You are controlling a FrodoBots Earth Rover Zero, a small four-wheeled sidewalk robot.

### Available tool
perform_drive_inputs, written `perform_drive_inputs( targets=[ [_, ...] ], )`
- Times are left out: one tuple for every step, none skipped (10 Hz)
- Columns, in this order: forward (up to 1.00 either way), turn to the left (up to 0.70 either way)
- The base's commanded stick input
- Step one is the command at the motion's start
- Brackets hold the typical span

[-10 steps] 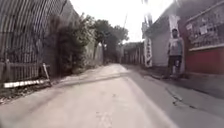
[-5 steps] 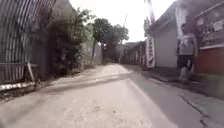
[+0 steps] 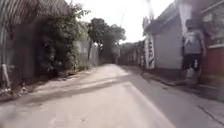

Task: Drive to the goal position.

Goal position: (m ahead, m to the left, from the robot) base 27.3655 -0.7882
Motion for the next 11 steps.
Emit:
perform_drive_inputs(
  targets=[
    [1.00, 0.00],
    [1.00, 0.00],
    [1.00, 0.00],
    [1.00, 0.00],
    [1.00, 0.00],
    [1.00, 0.00],
    [1.00, 0.00],
    [1.00, 0.00],
    [1.00, 0.00],
    [1.00, 0.00],
    [1.00, 0.00]
  ],
)
